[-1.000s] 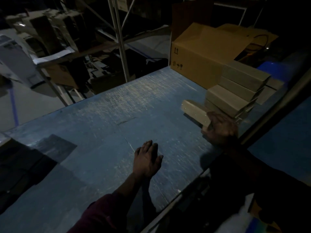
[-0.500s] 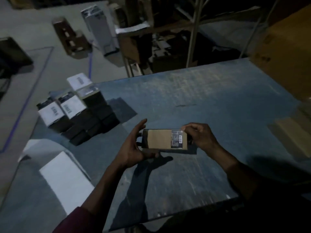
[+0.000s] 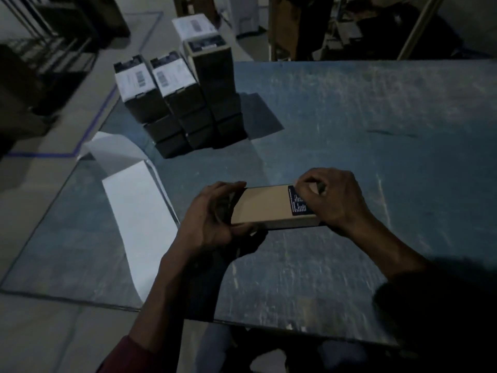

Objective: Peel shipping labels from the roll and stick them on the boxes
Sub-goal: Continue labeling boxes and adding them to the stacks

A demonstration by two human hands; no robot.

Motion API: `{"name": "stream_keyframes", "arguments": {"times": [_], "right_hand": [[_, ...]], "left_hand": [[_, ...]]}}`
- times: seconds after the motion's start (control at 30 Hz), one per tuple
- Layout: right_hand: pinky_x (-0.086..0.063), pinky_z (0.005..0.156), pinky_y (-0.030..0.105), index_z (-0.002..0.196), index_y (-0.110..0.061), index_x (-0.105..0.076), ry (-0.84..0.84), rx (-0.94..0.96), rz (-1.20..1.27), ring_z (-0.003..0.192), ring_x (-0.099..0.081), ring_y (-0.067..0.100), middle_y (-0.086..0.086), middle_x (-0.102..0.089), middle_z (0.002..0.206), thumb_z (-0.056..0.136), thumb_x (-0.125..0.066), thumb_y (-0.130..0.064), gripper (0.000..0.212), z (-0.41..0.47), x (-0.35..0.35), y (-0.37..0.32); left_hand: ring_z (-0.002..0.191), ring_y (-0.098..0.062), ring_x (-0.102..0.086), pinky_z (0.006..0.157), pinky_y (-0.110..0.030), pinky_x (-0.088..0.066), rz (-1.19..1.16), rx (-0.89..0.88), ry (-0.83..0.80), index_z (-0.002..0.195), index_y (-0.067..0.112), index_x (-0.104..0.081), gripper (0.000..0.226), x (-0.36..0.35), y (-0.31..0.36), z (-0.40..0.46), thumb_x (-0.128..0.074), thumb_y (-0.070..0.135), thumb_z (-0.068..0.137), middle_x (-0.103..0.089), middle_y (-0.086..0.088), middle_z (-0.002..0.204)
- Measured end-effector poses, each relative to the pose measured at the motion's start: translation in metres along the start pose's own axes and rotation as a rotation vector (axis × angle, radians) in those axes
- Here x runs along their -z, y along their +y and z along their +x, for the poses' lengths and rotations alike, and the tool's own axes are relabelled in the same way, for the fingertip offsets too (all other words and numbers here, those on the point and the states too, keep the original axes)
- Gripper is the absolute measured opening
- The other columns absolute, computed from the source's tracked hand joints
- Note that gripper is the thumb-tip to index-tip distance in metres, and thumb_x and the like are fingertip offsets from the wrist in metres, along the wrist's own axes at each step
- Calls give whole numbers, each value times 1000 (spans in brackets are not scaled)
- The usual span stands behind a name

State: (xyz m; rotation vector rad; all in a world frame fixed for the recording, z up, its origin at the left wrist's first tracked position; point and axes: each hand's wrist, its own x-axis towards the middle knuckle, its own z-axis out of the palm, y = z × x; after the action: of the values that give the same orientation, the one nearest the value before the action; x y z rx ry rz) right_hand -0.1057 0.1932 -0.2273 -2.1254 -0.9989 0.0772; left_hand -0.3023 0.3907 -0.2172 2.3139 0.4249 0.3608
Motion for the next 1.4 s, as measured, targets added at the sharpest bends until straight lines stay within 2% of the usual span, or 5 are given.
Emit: {"name": "stream_keyframes", "arguments": {"times": [0.37, 0.6, 1.1, 1.23, 1.4], "right_hand": [[-60, 78, 36, 94, -36, -77, -220, 244, -195, 86, -69, 8, -17, -75, 95, 86, -70, -43, 13, 52, -10, -37], [-56, 77, 31, 102, -33, -78, -300, 481, -104, 90, -68, 9, -13, -76, 99, 86, -68, -44, 22, 58, -54, -115], [-50, 76, 28, 100, -28, -76, -351, 371, -300, 99, -68, 20, -4, -74, 104, 89, -65, -36, 18, 18, -110, -181], [-55, 88, 36, 116, -24, -73, -399, 258, -317, 110, -66, 25, 0, -73, 117, 87, -68, -59, 45, 12, -127, -201], [-52, 92, 39, 132, -20, -60, -397, 119, -302, 122, -60, 30, 6, -65, 134, 80, -72, -70, 73, 0, -155, -206]], "left_hand": [[112, 21, -50, 95, -10, -40, 161, 34, -114, 140, 45, -60, 85, 37, -13, 10, -92, 62, 63, -59, 32, 127], [103, 0, -68, 88, -33, -56, 71, 238, 520, 115, 26, -77, 45, 84, -70, -44, -86, 53, 80, -76, 15, 110], [120, -25, -68, 100, -35, -53, 33, 512, 826, 131, 16, -71, 40, 70, -107, -112, -74, 33, 94, -72, -8, 130], [115, -27, -70, 97, -40, -54, 175, 515, 687, 133, 23, -69, 69, 73, -98, -110, -55, 67, 81, -76, -5, 121], [102, -5, -74, 101, -33, -56, 5, 461, 696, 130, 34, -68, 71, 74, -104, -116, -73, 62, 65, -78, 10, 113]]}}
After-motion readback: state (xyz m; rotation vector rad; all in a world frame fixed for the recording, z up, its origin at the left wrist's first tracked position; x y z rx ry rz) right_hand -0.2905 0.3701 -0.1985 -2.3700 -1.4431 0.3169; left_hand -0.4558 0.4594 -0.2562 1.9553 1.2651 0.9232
